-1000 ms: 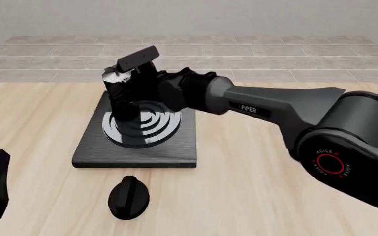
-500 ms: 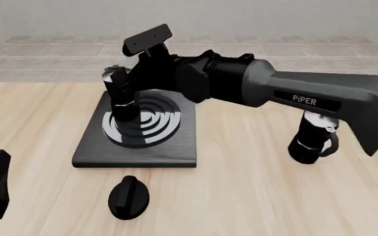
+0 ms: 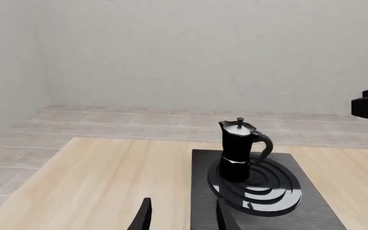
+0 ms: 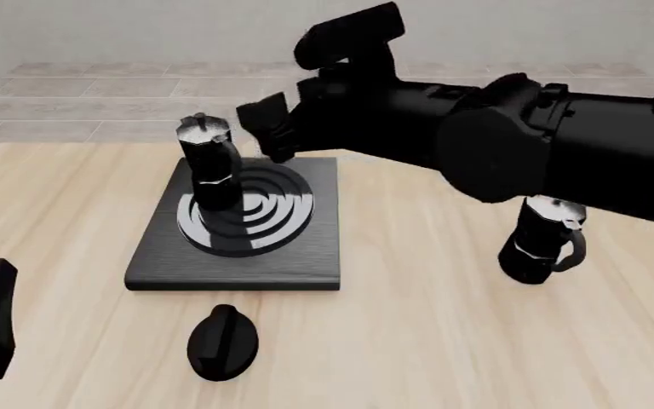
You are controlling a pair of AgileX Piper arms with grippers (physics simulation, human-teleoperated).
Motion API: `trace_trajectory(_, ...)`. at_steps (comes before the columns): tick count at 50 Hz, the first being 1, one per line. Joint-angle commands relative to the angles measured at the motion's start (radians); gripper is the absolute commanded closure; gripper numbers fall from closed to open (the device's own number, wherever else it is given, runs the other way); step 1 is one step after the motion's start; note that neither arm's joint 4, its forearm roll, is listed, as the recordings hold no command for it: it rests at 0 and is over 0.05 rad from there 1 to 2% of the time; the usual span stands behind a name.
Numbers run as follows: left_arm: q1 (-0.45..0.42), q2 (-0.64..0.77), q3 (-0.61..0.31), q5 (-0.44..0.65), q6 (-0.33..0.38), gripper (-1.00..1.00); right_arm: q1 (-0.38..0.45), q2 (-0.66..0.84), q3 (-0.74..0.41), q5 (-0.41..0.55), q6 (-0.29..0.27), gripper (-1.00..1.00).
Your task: Put both moka pots on the stove.
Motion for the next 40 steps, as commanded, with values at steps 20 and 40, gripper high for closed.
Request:
trace_trajectory(20,-0.004,0.0,0.001,-0.002,0.018,-1.0,-0.172,-0.588,0.497,-0.032,0.167,-1.0)
trace_trajectory(40,-0.02,0.0,0.001,0.011,0.044,-1.0,-0.364,-0.814,0.687,0.007,0.206,-1.0)
